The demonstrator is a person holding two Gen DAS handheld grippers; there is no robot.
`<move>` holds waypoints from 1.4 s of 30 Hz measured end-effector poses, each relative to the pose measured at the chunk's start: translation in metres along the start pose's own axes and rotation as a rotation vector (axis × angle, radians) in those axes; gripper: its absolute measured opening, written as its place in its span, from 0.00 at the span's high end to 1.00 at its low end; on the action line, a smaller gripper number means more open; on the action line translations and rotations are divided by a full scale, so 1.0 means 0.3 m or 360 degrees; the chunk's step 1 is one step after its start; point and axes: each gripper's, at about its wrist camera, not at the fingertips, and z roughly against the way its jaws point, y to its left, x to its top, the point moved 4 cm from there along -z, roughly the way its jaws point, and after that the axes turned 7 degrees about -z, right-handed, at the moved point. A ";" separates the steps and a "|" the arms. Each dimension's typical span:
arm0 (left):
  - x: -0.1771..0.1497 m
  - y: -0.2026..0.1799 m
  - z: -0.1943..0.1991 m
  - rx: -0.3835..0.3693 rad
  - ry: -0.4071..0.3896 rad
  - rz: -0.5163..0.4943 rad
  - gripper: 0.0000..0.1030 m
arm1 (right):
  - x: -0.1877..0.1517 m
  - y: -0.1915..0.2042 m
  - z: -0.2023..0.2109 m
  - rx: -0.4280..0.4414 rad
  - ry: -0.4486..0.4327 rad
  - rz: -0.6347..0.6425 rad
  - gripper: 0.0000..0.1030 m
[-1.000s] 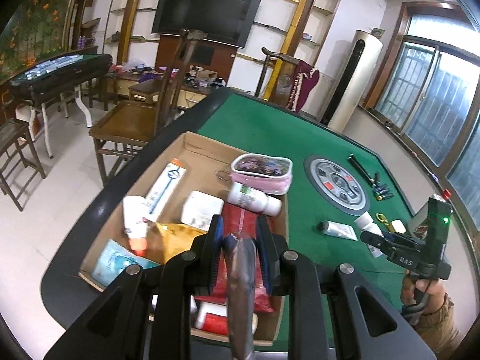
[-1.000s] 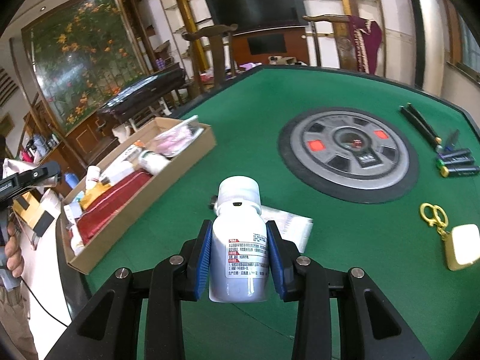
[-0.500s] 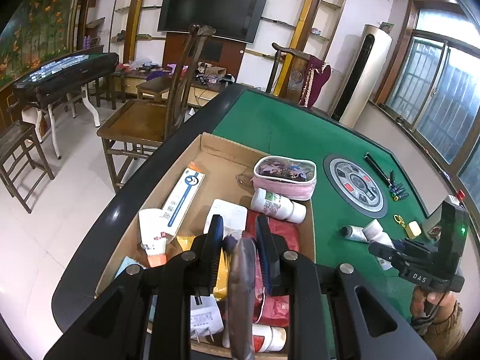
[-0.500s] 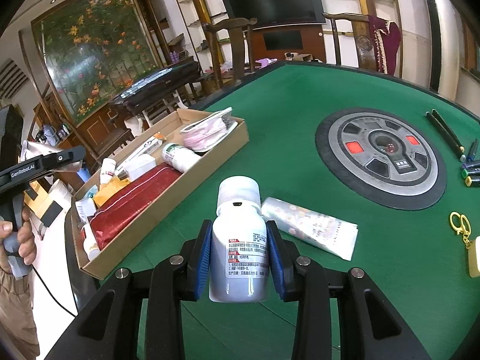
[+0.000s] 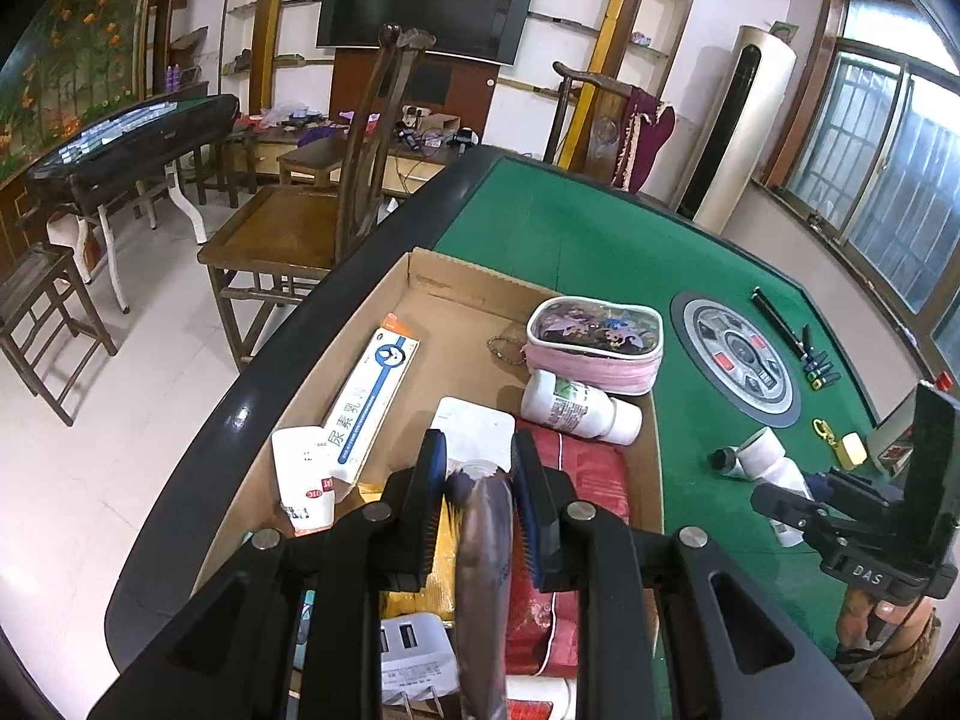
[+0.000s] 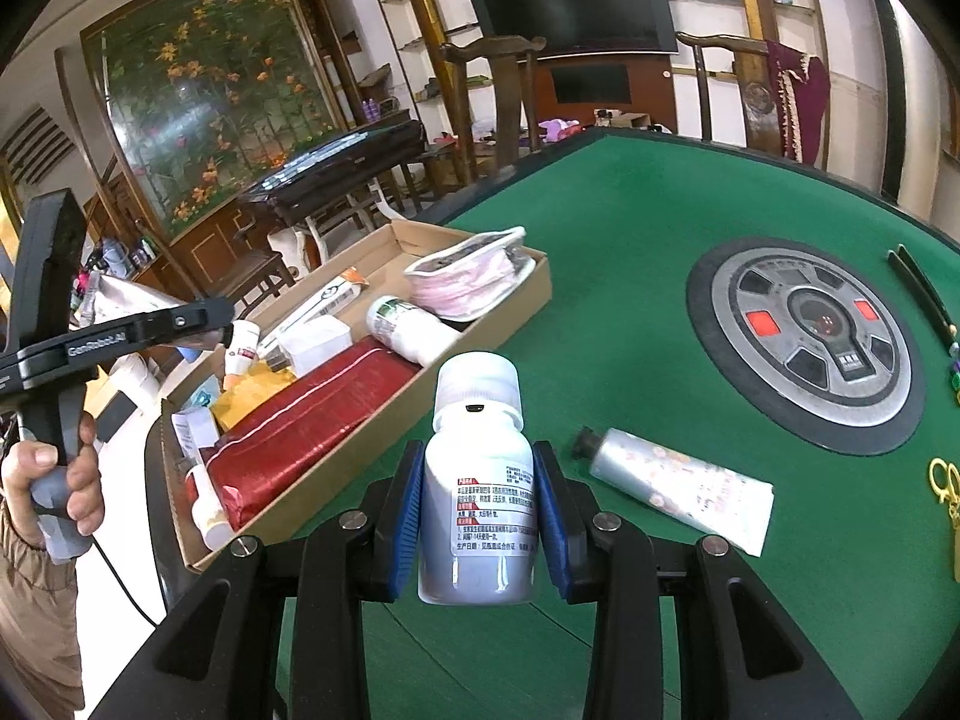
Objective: Organize objects
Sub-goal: 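Carry the tube over the cardboard tray with the left gripper while the right carries the bottle there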
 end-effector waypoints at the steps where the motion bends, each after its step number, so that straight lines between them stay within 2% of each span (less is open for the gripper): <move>1: 0.000 -0.003 0.000 0.0006 0.0006 -0.0007 0.79 | 0.002 0.002 0.001 0.0002 -0.0002 0.0003 0.63; 15: 0.014 -0.010 -0.016 0.0053 0.0071 -0.0061 0.79 | 0.064 0.053 -0.026 0.0024 -0.0008 0.0048 0.63; 24: 0.003 0.015 -0.037 0.0082 0.0142 -0.0069 0.79 | 0.119 0.107 -0.082 0.0088 -0.0005 0.0070 0.63; 42: 0.014 0.066 -0.171 0.0210 0.0525 -0.0200 0.79 | 0.210 0.279 -0.373 0.0270 0.0152 0.0150 0.63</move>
